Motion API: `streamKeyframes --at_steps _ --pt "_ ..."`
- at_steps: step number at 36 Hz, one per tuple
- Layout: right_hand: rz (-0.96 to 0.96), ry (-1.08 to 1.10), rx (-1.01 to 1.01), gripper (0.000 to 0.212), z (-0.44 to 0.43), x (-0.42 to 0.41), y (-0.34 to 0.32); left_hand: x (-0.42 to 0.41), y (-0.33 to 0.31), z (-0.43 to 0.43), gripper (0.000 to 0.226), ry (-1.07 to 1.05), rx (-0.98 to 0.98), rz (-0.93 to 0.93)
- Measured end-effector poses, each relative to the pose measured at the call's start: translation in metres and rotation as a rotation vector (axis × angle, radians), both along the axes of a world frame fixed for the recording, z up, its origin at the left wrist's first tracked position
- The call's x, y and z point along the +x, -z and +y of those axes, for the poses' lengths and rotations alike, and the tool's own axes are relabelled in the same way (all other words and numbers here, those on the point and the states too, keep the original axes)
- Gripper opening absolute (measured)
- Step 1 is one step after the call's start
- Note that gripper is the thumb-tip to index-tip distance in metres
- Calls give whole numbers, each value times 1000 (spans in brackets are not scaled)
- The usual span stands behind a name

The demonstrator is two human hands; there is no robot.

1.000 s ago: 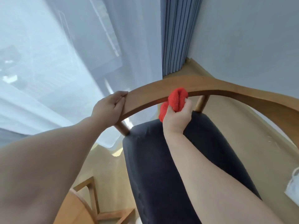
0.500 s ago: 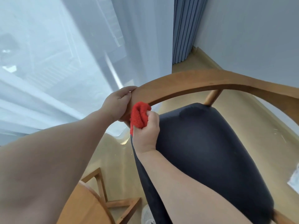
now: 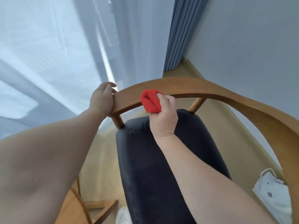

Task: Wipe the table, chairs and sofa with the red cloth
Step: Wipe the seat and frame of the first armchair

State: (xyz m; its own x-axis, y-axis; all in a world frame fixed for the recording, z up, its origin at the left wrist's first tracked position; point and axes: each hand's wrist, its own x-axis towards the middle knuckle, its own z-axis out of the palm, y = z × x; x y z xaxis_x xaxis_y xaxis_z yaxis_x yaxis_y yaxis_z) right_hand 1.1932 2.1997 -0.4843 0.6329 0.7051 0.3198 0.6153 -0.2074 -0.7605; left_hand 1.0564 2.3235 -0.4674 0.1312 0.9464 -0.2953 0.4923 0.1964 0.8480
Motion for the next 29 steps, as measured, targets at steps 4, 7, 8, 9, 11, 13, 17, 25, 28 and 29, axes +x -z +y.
streamKeyframes --at_steps 4,7,8,9,11,13,17,25,28,29 --pt "-329 -237 26 33 10 -13 -23 -8 -5 -16 35 -148 0 -132" --pt "-474 -422 -28 31 29 -37 -31 -25 -8 -19 31 -217 26 -151" --pt "-520 -475 -71 31 35 -44 -30 -32 -8 -20 31 -227 44 -130" --pt "-558 -527 -123 32 40 -52 -27 -39 -8 -20 31 -230 67 -107" --pt "-566 -619 -230 37 46 -57 -23 -48 -9 -21 33 -222 107 -63" --pt "-559 -687 -296 39 46 -49 -23 -49 -9 -24 34 -183 135 -24" --pt "-603 -648 -410 47 44 -2 -27 -31 -13 -34 42 -71 169 38" --pt "-616 -497 -617 50 24 104 -35 -2 -14 -42 34 252 402 370" --pt "-615 -458 -640 55 11 135 -38 17 -13 -45 38 431 504 488" --pt "-618 -448 -643 57 6 144 -39 24 -13 -46 40 484 526 521"
